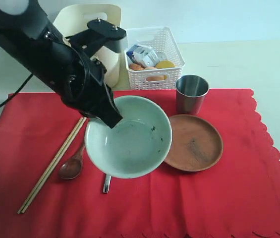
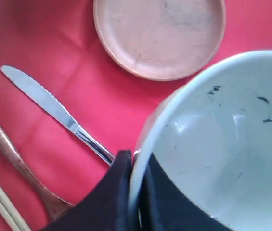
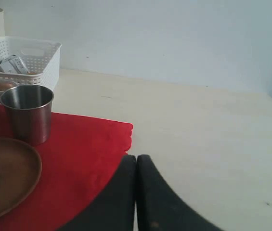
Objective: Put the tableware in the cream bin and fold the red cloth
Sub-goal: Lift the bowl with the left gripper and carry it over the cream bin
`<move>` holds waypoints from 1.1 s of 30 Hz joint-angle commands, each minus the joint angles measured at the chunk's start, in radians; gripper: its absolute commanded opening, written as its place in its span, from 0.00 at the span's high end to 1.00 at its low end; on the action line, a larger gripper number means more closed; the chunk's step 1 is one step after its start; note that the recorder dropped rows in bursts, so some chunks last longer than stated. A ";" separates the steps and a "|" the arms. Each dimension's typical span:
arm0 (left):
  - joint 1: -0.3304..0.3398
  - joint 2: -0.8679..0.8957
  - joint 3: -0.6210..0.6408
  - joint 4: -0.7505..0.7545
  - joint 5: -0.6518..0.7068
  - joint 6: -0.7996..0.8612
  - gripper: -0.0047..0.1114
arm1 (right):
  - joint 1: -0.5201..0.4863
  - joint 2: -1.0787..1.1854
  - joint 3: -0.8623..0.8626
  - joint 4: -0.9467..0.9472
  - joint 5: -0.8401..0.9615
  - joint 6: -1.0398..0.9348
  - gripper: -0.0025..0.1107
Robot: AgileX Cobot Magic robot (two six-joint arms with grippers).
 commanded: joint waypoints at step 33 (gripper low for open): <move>0.202 -0.179 -0.080 -0.188 -0.138 -0.002 0.96 | -0.005 -0.007 0.005 -0.007 -0.002 -0.002 0.98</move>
